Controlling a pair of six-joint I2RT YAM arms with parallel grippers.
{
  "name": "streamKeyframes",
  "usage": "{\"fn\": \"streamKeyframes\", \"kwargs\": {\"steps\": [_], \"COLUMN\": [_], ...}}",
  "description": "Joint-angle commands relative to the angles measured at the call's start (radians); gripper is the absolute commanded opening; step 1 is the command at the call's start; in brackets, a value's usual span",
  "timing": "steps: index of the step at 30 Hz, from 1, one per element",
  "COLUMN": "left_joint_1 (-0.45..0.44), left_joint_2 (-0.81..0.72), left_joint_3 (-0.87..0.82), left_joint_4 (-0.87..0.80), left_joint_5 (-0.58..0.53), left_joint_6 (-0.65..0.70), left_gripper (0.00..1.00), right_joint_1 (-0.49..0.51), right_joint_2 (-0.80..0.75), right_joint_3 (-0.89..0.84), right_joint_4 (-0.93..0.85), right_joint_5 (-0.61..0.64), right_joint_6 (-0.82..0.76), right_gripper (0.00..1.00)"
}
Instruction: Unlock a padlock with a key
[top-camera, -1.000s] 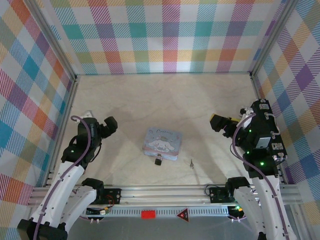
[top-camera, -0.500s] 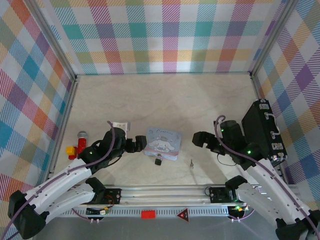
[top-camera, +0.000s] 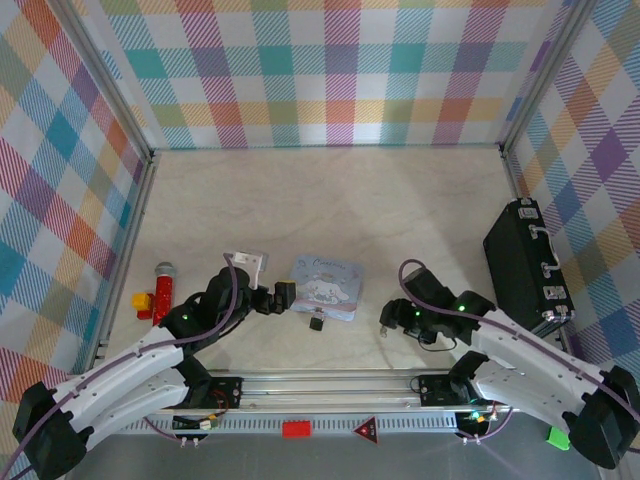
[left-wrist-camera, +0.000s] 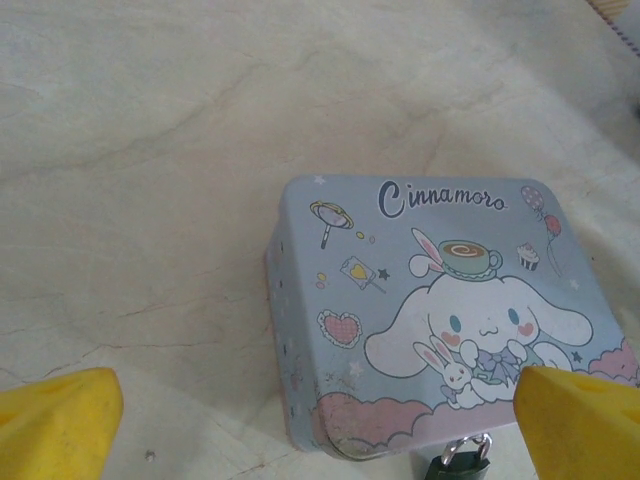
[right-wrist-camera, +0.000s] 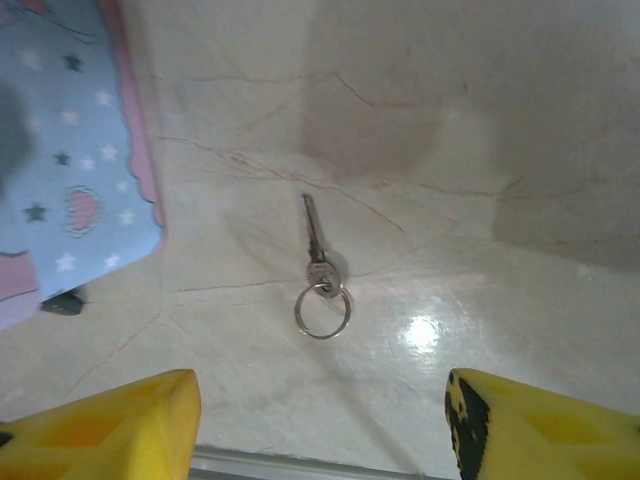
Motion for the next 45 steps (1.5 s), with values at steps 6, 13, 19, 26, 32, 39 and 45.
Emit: {"fn": "streamKeyframes", "kwargs": {"steps": [6,13,19,26,32,39,45], "left_joint_1": [-0.010,-0.010,-0.010,-0.010,-0.010,-0.010,-0.010], "left_joint_2": [-0.056,-0.047,-0.040,-0.030,-0.023,-0.021,-0.020], "left_joint_3": [-0.015,-0.014,-0.013,-0.011,-0.012,-0.008,-0.009], "left_joint_4": [0.041,0.045,0.046,0.050,0.052,0.049,0.049], "left_joint_5": [-0.023,-0.017,-0.016,-0.016,-0.014,-0.017,-0.022], "left_joint_6": [0.018,0.019,0.020,0.022,0.023,0.022,0.023], "left_gripper": [1.00,1.00,1.00,1.00,1.00,1.00,1.00], "right_joint_1": [0.044,0.055,0.063,0.067,0.067,0.071,0.076], "right_joint_2": [0.164,0.251,0.302,0.326,0.367,0.418,0.434], "right_joint_3": [0.012,0.020,0.031,0.033,0.039,0.051,0.049], "right_joint_4": [0.062,0.108,0.134,0.163,0.176,0.189,0.188], "right_joint_5": [0.036,0.032,0.021,0.010,0.004,-0.003,-0.002], "right_joint_6": [0.084,0.081,0.072,0.066,0.056,0.049,0.050], "right_gripper": [0.48,0.36,0.33,0.29,0.27,0.23,0.17]}}
